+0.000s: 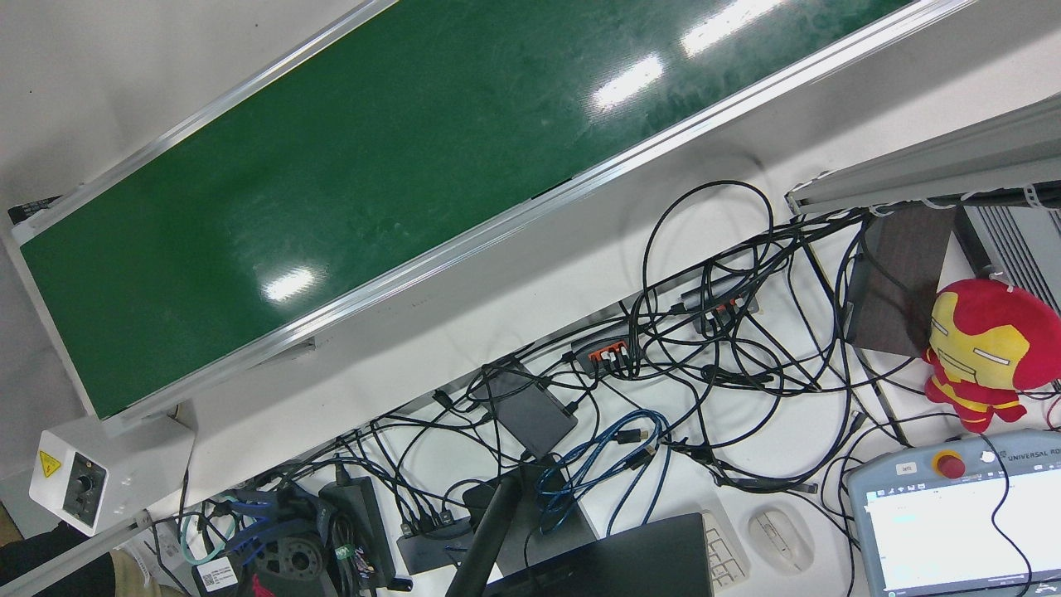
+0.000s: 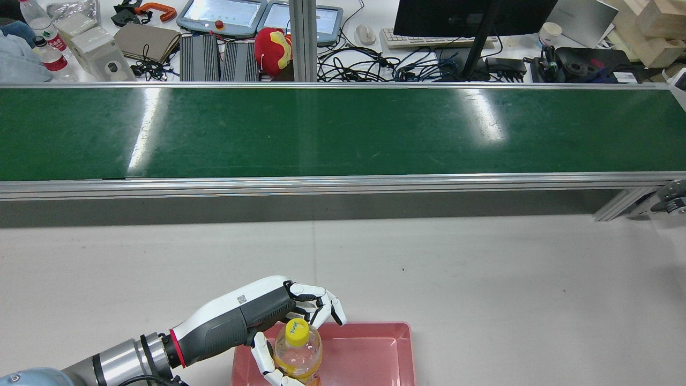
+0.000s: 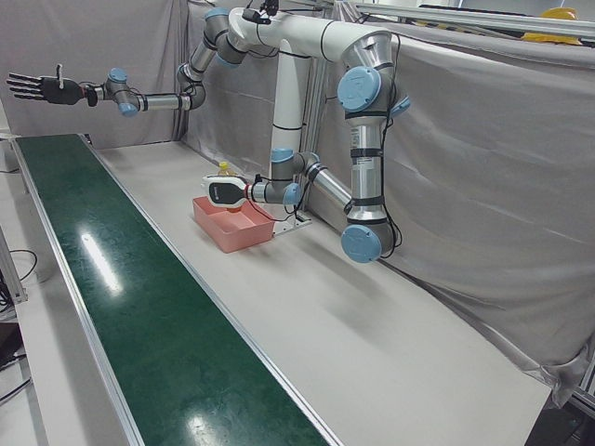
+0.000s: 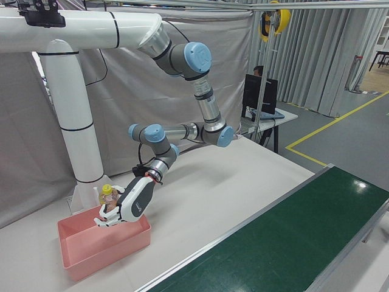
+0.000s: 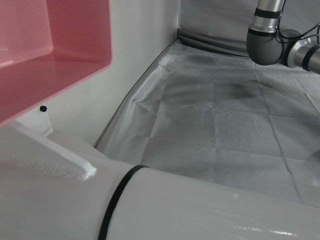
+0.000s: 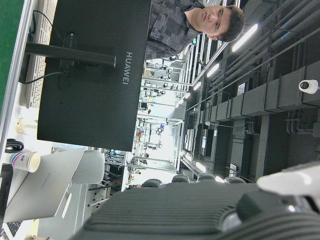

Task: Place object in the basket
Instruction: 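Lower the bottle into the pink basket and open the left hand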

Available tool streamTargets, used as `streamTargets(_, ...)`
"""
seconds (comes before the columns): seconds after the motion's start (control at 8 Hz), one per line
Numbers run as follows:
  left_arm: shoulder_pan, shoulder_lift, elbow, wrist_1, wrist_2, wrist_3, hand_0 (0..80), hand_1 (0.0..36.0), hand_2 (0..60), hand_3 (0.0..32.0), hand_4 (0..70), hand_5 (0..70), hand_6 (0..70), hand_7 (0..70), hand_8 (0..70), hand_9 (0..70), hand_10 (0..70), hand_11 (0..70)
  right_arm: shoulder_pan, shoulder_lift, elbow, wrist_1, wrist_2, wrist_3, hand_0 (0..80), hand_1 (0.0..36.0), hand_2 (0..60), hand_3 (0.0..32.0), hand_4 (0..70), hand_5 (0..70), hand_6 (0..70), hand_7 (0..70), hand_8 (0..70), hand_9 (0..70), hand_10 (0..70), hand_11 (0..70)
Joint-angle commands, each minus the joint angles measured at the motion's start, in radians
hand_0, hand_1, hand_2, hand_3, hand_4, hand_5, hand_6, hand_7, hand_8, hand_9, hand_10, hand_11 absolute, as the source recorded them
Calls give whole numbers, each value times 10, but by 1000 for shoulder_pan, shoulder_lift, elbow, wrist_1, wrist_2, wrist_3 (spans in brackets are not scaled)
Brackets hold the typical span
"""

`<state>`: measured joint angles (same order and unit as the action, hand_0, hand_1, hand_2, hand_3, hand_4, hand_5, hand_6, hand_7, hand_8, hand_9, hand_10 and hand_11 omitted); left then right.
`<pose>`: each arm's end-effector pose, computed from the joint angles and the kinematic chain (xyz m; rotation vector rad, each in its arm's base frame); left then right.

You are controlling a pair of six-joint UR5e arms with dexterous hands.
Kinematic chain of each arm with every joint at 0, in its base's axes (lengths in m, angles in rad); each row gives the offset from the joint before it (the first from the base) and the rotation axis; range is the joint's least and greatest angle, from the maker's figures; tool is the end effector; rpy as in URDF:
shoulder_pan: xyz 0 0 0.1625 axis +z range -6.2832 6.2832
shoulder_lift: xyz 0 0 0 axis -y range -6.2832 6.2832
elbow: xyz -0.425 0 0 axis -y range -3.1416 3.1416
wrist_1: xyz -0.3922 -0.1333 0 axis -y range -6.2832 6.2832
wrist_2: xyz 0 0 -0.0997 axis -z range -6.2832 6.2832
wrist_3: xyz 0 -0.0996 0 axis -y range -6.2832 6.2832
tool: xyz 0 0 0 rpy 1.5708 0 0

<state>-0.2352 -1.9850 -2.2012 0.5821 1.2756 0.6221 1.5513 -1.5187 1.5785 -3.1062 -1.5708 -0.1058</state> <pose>0.4463 -0.2738 0.2591 -0.5697 2.0993 -1.0152 0.1231 -0.5248 0.6533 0.0977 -2.2622 2.0544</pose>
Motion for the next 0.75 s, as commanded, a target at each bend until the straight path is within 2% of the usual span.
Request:
streamTargets(0.0, 11, 40, -3, 65, 2, 2, 584, 187, 8, 0, 105, 519, 95, 167, 240, 327, 345, 508, 1, 0, 0, 0, 0, 0, 0, 0, 0, 0, 0, 0, 0, 0, 0, 0, 0, 0)
streamTargets(0.12, 11, 43, -6, 67, 8, 1, 584, 185, 0, 0, 76, 472, 62, 98, 190, 254, 306, 459, 1, 0, 0, 1, 0, 0, 0, 0, 0, 0, 0, 0, 0, 0, 0, 0, 0, 0)
streamTargets(0.25, 10, 41, -11, 70, 23, 1, 574, 175, 0, 0, 61, 435, 41, 57, 178, 232, 254, 390, 0, 0, 2, 1, 0, 0, 0, 0, 0, 0, 0, 0, 0, 0, 0, 0, 0, 0)
streamTargets(0.5, 8, 40, -29, 70, 30, -4, 571, 182, 0, 0, 48, 343, 18, 30, 120, 152, 150, 240, 1, 0, 0, 1, 0, 0, 0, 0, 0, 0, 0, 0, 0, 0, 0, 0, 0, 0)
streamTargets(0.62, 5, 40, -49, 74, 30, -9, 571, 183, 0, 0, 38, 309, 11, 20, 102, 127, 122, 200, 0, 0, 0, 1, -1, 0, 0, 0, 0, 0, 0, 0, 0, 0, 0, 0, 0, 0)
